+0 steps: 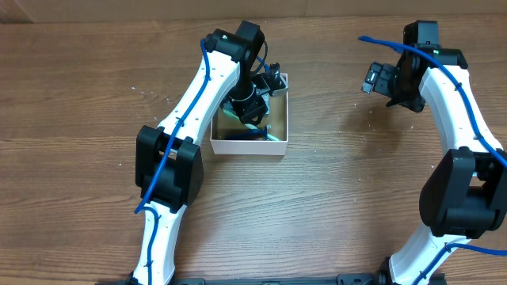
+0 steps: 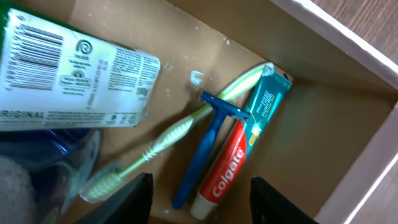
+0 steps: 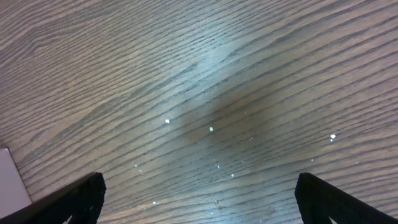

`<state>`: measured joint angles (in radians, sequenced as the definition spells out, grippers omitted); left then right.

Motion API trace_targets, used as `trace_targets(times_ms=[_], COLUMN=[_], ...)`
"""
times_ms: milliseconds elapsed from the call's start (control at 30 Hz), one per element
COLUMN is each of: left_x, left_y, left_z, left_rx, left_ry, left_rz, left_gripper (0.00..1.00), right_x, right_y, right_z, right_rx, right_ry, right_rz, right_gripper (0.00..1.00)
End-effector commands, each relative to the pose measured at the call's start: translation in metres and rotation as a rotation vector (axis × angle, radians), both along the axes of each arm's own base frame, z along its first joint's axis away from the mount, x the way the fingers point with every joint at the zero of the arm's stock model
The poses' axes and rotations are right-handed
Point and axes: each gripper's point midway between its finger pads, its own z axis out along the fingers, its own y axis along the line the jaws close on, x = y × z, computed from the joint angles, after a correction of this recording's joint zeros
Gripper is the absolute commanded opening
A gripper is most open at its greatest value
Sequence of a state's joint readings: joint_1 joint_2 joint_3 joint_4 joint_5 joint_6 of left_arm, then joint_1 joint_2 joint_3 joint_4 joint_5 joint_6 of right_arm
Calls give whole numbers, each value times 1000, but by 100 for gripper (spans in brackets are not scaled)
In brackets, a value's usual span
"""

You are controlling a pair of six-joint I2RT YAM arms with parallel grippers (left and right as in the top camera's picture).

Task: Pack container
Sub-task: 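Carry the blue razor with the left gripper and lower it into the box, then open the left gripper and lift it out of the box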

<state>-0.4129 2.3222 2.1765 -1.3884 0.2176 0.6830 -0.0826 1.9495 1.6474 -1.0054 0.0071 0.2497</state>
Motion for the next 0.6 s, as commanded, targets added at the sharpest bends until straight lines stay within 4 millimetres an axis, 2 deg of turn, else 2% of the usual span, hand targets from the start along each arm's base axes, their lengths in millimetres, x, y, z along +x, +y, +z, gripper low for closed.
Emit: trace_targets(times_ms=[0,133,400,567], left_x=[-3,-9,-21,-7], left_y=[-5,-15,-31,-4], left_z=[5,28,94,139], left_rx=[-17,-40,-58,6], left_ry=[25,24,-66,-222], left_rz=[5,-13,-48,148], left_gripper=[54,54,54,54], right_x=[5,5,5,5], right_y=[0,0,0,0], right_z=[18,18,18,18], right_rx=[-11,-11,-11,-11], right_ry=[-50,-50,-50,-50], right_rz=[4,5,5,5], right_gripper=[100,100,100,100])
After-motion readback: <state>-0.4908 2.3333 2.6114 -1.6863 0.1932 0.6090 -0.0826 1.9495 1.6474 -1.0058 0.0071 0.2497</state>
